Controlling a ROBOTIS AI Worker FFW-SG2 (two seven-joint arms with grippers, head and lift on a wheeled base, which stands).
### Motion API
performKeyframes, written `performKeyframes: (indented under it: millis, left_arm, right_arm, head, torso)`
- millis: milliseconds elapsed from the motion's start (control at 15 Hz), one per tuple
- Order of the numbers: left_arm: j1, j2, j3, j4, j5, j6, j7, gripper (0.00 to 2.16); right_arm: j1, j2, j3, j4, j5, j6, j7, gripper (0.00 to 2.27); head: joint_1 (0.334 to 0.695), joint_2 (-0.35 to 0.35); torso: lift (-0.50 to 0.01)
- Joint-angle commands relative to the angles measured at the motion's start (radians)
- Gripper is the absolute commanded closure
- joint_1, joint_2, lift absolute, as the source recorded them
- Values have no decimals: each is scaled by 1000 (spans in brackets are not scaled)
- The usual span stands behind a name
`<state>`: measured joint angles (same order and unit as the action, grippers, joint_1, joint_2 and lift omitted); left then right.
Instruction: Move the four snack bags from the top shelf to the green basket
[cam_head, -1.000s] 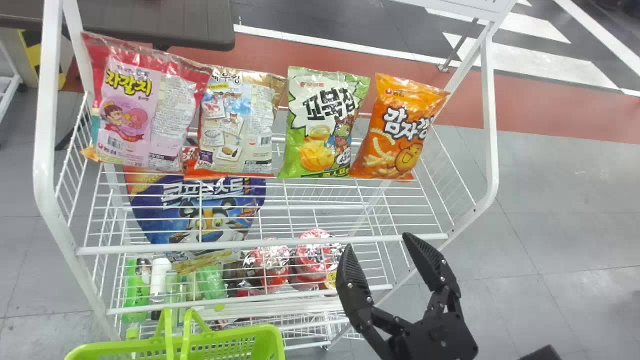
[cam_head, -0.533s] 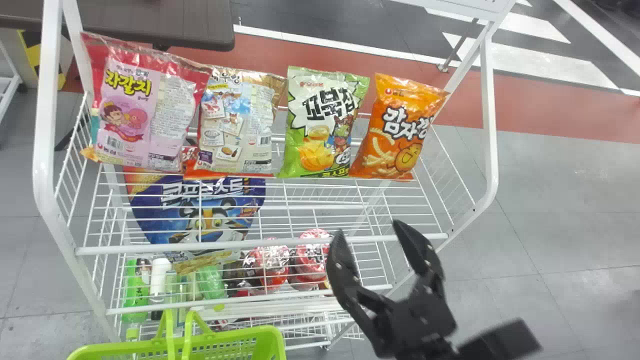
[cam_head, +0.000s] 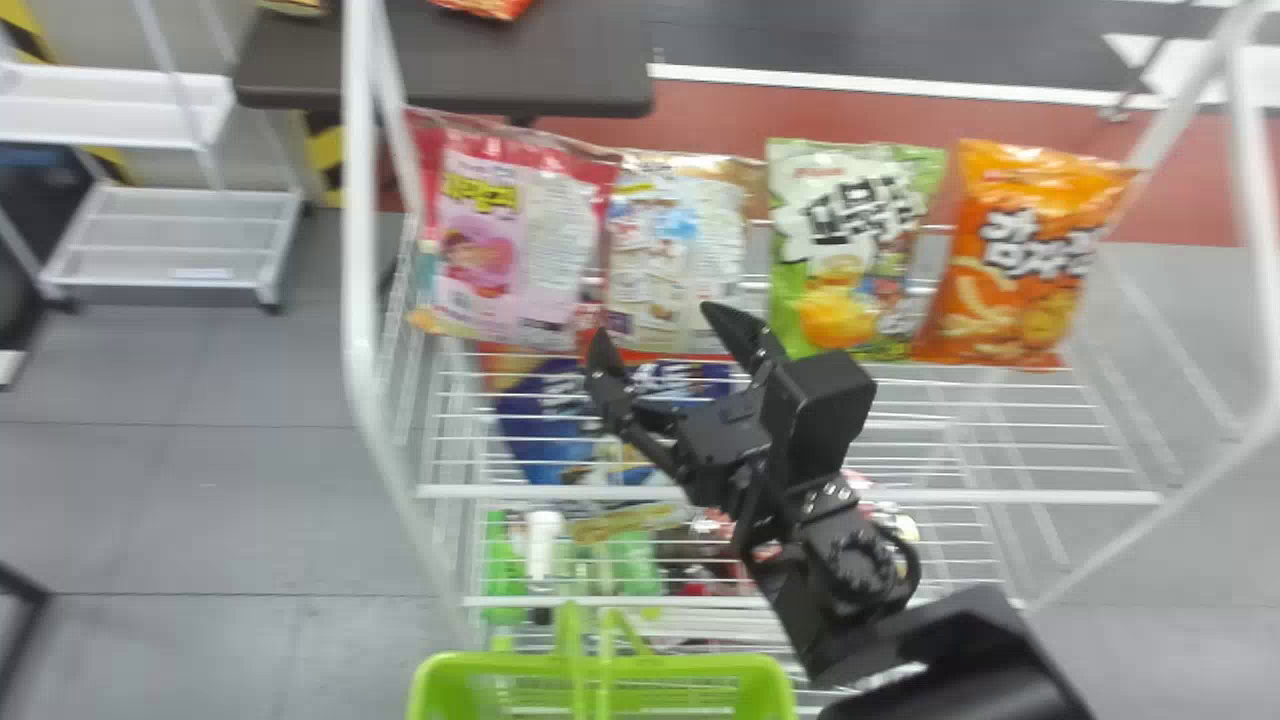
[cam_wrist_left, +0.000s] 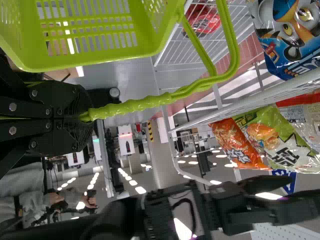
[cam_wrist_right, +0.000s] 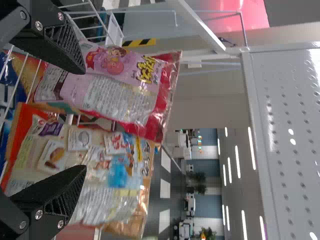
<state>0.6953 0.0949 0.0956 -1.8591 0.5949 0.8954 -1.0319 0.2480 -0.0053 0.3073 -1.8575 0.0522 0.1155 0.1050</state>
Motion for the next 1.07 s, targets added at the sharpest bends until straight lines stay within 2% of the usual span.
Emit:
performKeyframes:
  millis: [0,333,467,600,733,800,867,1000]
  left_arm:
    - [-19,16,4,24,20,0,-5,1669]
    - [-39,28,19,51,42,0,-19,1669]
    - [-43,29,27,54,48,0,-19,1666]
    - [-46,31,27,57,49,3,-19,1666]
    - [-48,31,27,60,51,3,-19,1666]
    - [-48,31,27,60,51,0,-19,1666]
    - [-49,31,27,60,49,0,-19,1669]
    - [-49,31,27,60,51,0,-20,1666]
  right_arm:
    - [-127,6,44,113,8,34,1,164]
    - [-299,6,96,293,1,46,2,174]
    - [-335,6,110,327,3,46,12,191]
    - [-369,6,115,353,1,50,39,329]
    - [-395,6,116,365,1,83,99,863]
    - [-398,6,113,365,-5,93,136,1501]
    - [-395,6,113,357,-2,93,153,1858]
    - [-378,6,116,324,12,126,190,2017]
  head:
    - [695,45]
    - [695,127]
    - [695,137]
    - [695,151]
    - [695,168]
    - [695,175]
    - [695,181]
    - [695,197]
  torso:
    - [0]
    - [0]
    - [0]
    - [0]
    - [0]
    - [0]
    - [0]
    - [0]
